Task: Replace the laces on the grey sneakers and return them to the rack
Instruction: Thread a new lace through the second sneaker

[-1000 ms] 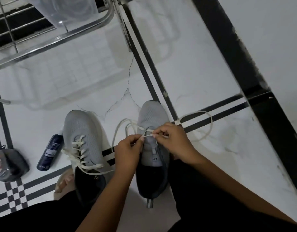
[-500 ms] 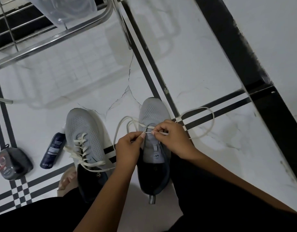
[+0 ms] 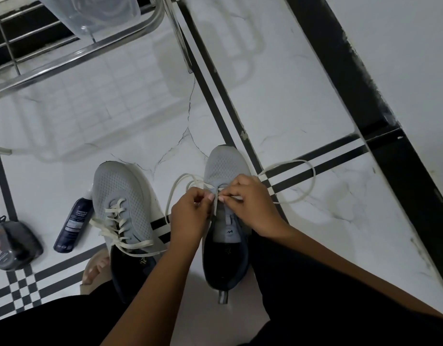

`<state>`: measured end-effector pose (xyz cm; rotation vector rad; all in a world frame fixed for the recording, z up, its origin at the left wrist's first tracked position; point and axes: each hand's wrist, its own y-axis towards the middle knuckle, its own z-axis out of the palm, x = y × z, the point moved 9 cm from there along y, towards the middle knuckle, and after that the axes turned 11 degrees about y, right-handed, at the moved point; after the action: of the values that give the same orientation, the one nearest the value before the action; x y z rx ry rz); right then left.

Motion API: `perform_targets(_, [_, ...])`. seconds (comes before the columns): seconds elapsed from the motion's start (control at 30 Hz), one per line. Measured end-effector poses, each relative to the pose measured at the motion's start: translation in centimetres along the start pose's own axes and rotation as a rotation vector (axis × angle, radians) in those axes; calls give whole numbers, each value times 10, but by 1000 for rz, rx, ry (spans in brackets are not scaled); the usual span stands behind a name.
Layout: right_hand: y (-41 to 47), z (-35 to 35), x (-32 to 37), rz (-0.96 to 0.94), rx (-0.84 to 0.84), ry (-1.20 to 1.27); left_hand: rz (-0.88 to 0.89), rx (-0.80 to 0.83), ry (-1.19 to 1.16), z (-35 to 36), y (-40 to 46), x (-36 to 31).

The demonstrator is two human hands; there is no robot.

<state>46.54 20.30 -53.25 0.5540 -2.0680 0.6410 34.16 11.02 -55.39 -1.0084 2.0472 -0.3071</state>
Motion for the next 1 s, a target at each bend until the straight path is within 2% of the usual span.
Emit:
perform_targets(0.07, [-8,-6,9,-42,33,-208,2,-11,-17,-1,7,-1])
perform_targets(0.13, [-17,-15,9,3,83,-286,-112,-100,-224,-16,12,10])
perform_targets(0.23, [-27,-20,-13,227,201,-273,-336,-320,-705,-70,16,43])
perform_targets(0.3, [-30,-21,-19,241,188,-305,-444,-504,-1205,-109,11,63])
perform_targets(0.33, [-30,-20,-19,231,172,-318,-478,-561,-1358,-122,9,68])
perform_targets(0.37, [-30,-19,-18,216,160,-321,-478,-575,-1320,-137,7,68])
perform_targets(0.43, [-29,-17,-16,178,159,-310,-418,-454,-807,-149,11,49])
perform_targets(0.5, [-27,-16,-11,133,167,-331,-186,-203,-223,-120,19,9])
perform_targets(0.57, [-26,-16,-8,96,170,-346,25,65,148,-60,12,-20])
perform_targets(0.63, [-25,-15,-9,100,176,-349,74,173,360,-16,3,-24])
perform_targets(0.73, [-25,-15,-13,126,183,-327,54,153,419,2,-3,-18])
perform_targets(0.77, [-26,-16,-14,132,182,-322,35,136,346,0,-2,-14])
perform_targets(0.83, [-27,-18,-15,143,177,-325,-95,-54,-19,-36,-1,-5])
perform_targets(0.87, [-27,-19,-16,147,169,-329,-194,-182,-282,-61,1,6])
perform_targets(0.9, [-27,-20,-17,152,160,-331,-258,-281,-641,-83,3,18])
perform_targets(0.93, [-27,-22,-19,158,153,-329,-309,-306,-1073,-95,5,28])
perform_targets(0.97, [-27,-22,-19,164,148,-324,-341,-297,-1358,-105,8,35])
perform_targets(1.0, [-27,-22,-20,169,146,-322,-366,-277,-1383,-112,11,39])
